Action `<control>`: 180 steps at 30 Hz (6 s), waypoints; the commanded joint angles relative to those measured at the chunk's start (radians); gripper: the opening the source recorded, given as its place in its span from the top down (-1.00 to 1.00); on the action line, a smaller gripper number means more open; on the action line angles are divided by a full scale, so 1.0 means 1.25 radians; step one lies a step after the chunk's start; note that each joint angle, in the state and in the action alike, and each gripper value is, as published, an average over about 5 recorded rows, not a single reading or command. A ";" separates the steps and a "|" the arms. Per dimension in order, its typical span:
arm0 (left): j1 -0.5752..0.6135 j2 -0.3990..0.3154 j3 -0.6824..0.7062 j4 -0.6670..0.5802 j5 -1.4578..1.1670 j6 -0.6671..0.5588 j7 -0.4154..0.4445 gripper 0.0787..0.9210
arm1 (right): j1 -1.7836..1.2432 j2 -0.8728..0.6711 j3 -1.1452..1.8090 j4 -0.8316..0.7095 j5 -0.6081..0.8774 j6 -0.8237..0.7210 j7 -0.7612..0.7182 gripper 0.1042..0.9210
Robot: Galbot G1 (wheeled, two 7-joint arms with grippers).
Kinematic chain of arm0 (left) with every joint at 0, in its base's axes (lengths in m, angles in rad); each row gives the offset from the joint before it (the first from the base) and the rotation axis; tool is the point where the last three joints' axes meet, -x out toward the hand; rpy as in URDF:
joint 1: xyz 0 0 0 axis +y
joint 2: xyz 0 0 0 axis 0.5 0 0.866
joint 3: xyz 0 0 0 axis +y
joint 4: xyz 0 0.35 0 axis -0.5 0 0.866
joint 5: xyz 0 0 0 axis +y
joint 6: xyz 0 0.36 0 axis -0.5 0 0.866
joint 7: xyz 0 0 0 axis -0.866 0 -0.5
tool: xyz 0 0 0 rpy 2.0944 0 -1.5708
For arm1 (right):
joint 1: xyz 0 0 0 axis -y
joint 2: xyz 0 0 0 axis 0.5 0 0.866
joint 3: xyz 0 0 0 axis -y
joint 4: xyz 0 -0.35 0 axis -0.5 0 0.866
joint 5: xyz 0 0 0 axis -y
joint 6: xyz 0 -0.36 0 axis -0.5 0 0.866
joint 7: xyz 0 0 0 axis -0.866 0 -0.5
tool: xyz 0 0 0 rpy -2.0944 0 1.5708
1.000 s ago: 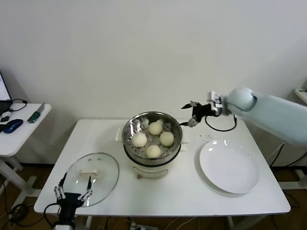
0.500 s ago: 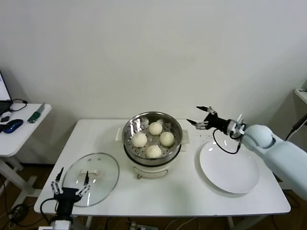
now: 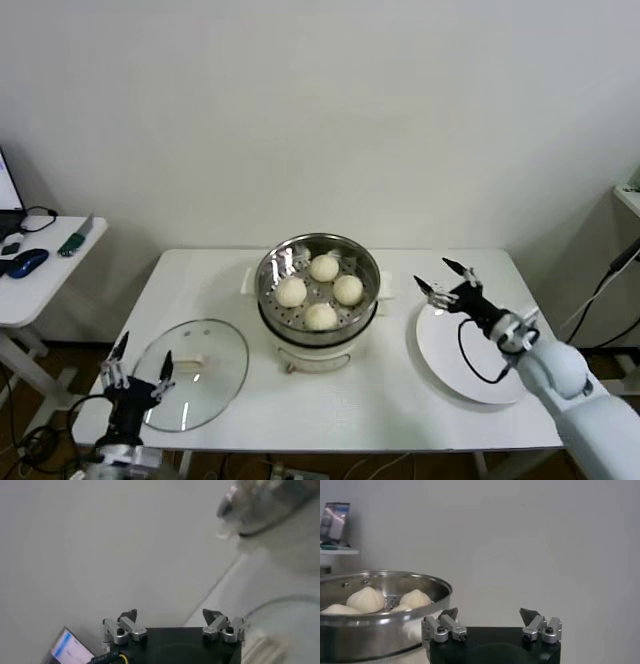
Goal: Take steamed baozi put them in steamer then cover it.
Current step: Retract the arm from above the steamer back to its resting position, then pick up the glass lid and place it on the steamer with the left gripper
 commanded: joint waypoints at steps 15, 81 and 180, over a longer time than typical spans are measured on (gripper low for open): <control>-0.105 0.015 0.149 0.208 0.535 0.103 -0.040 -0.77 | -0.283 0.192 0.253 0.023 -0.148 0.021 -0.014 -0.76; -0.203 0.088 0.142 0.236 0.439 0.165 -0.095 0.85 | -0.250 0.245 0.239 -0.021 -0.234 0.069 -0.042 -0.76; -0.696 -0.071 0.714 0.370 0.566 0.586 0.203 0.85 | -0.207 0.243 0.246 -0.076 -0.310 0.070 -0.040 -0.76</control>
